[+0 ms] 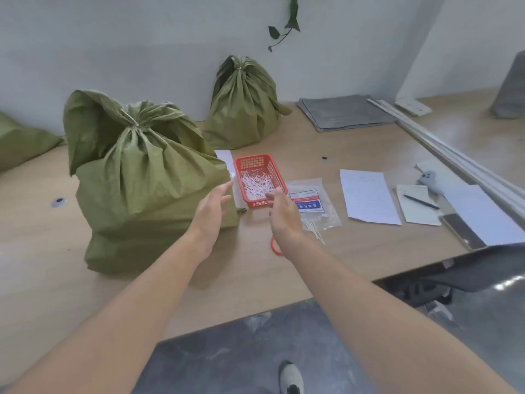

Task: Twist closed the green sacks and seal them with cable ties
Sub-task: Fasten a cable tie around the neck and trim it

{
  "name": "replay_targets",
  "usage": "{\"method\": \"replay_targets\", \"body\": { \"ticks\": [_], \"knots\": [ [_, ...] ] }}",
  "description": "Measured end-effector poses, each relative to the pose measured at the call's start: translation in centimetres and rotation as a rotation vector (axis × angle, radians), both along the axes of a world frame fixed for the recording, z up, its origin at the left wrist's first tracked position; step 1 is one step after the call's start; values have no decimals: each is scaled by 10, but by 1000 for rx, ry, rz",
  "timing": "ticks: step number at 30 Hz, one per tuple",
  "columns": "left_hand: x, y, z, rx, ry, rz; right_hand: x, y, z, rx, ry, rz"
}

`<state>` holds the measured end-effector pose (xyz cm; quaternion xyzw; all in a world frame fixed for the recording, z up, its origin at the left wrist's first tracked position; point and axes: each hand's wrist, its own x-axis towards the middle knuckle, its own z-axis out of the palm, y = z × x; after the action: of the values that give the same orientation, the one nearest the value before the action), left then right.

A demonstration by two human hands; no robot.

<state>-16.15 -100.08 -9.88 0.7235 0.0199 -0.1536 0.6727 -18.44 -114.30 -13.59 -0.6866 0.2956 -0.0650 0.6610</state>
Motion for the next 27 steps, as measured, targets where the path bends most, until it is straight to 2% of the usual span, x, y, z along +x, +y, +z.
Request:
{"method": "replay_targets", "body": {
  "ticks": [10, 16, 22, 27],
  "knots": [
    [19, -102, -76, 59, 187, 51, 18, -90, -81, -38, 172, 63],
    [40, -115, -128, 127, 333, 55, 42, -105, -135, -135, 260, 107],
    [69, -116, -181, 158, 435, 24, 69, -97, -197, -127, 383, 112],
    [90, -112, -221, 166, 493, 8, 78, -89, -244, -207, 393, 148]
  ]
}}
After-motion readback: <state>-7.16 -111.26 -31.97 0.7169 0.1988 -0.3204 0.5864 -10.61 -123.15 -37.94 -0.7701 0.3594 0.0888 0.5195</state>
